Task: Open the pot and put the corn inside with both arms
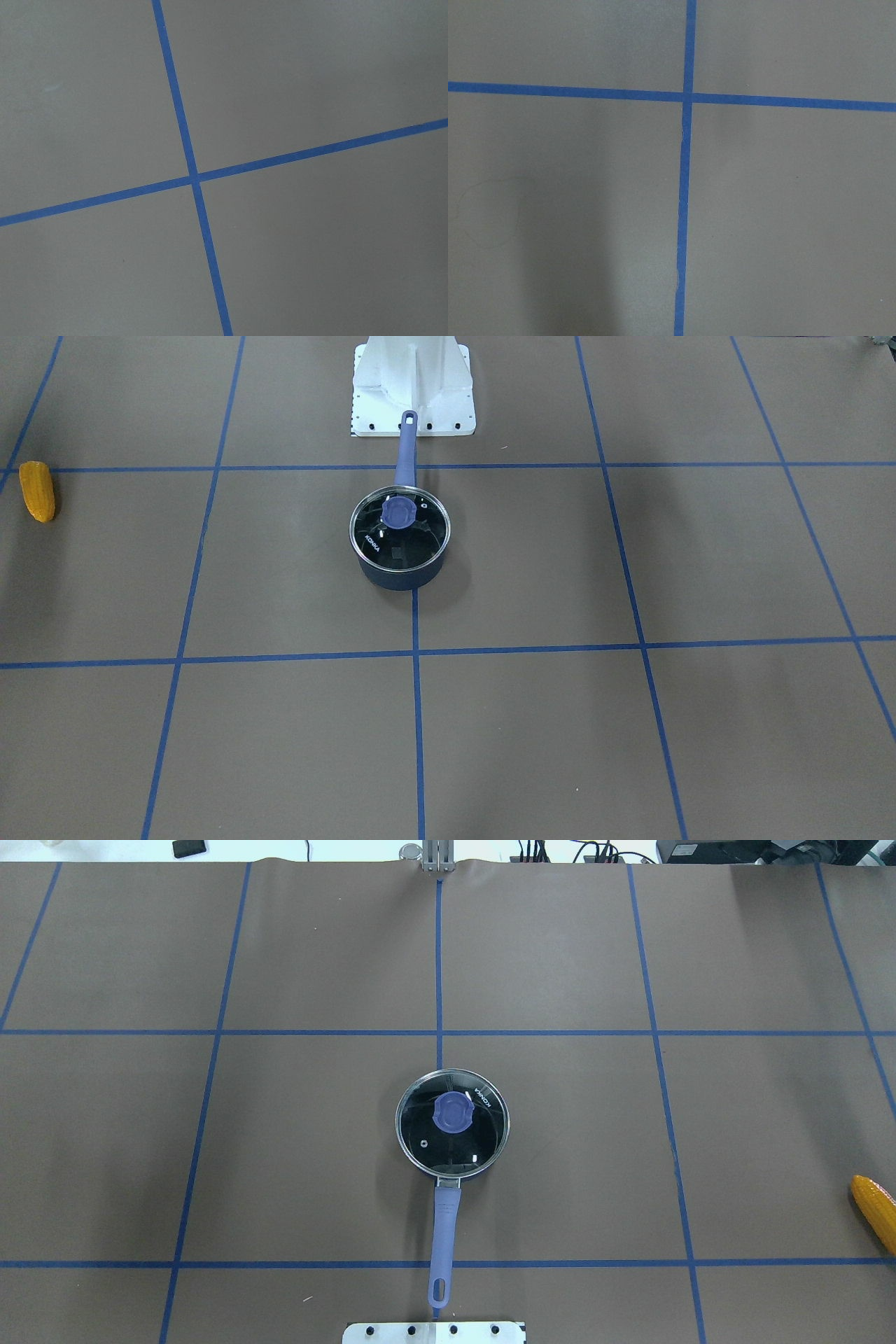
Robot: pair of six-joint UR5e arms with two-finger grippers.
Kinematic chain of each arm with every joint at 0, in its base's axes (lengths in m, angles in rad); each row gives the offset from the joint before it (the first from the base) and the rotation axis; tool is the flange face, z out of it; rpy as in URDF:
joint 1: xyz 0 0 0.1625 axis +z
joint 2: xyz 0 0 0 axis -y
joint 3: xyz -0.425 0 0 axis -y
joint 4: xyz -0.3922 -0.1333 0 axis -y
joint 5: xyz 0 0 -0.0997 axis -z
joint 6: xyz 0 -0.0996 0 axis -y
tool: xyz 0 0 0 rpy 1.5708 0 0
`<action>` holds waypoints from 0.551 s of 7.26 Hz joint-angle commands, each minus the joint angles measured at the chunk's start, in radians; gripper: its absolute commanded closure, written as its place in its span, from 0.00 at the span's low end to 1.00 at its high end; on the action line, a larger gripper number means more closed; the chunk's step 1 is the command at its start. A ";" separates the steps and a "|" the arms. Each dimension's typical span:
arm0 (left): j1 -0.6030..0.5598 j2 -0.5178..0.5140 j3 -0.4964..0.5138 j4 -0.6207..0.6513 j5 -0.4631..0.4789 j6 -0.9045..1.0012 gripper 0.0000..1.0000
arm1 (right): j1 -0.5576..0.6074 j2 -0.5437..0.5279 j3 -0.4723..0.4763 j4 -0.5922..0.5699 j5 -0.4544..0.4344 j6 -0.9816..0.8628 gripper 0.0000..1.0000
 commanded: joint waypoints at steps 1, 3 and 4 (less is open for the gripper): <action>0.000 -0.016 0.002 0.005 0.002 -0.002 0.00 | 0.000 0.008 -0.002 0.000 -0.003 -0.005 0.00; 0.000 -0.062 -0.007 0.011 -0.001 -0.090 0.00 | 0.000 0.015 -0.008 0.002 -0.002 -0.005 0.00; 0.003 -0.088 -0.009 0.015 -0.011 -0.124 0.00 | -0.006 0.029 -0.009 0.000 -0.002 -0.008 0.00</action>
